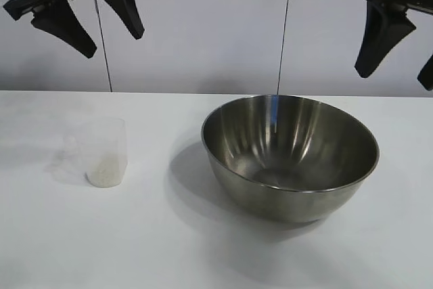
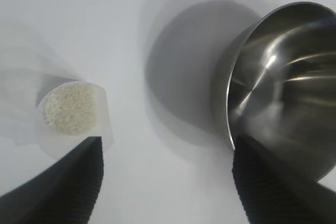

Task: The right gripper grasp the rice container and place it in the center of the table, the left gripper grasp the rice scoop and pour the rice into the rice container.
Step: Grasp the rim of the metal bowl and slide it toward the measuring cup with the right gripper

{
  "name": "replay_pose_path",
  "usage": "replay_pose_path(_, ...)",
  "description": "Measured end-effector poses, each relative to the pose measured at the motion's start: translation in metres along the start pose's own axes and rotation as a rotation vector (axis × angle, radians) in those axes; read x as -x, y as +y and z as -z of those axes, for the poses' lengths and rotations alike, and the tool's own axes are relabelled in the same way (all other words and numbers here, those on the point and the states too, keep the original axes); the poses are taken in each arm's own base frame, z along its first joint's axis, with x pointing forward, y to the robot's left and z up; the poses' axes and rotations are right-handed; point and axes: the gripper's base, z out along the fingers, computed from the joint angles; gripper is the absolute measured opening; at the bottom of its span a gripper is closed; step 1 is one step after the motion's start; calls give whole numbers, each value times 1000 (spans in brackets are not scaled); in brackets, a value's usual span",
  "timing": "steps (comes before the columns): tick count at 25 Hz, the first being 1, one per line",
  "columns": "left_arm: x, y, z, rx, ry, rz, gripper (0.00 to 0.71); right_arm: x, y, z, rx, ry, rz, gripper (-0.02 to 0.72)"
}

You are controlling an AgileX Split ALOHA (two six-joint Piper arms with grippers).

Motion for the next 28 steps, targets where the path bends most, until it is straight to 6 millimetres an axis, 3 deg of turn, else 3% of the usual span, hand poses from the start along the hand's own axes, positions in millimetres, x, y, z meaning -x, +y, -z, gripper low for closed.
replay_pose_path(15, 0, 0, 0, -1, 0, 1, 507, 15, -12, -105, 8, 70, -76, 529)
replay_pose_path(16, 0, 0, 0, -1, 0, 1, 507, 15, -12, -108, 17, 72, -81, 478)
replay_pose_path(19, 0, 0, 0, -1, -1, 1, 507, 16, -9, -109, 47, 65, -74, 167)
replay_pose_path(20, 0, 0, 0, -1, -1, 1, 507, 16, -9, -109, 50, 61, -64, 101)
replay_pose_path(23, 0, 0, 0, -1, -4, 1, 507, 17, -8, -109, 64, 55, -50, 27)
replay_pose_path(28, 1, 0, 0, -1, -9, 1, 507, 17, -2, -108, 128, 55, -26, 11)
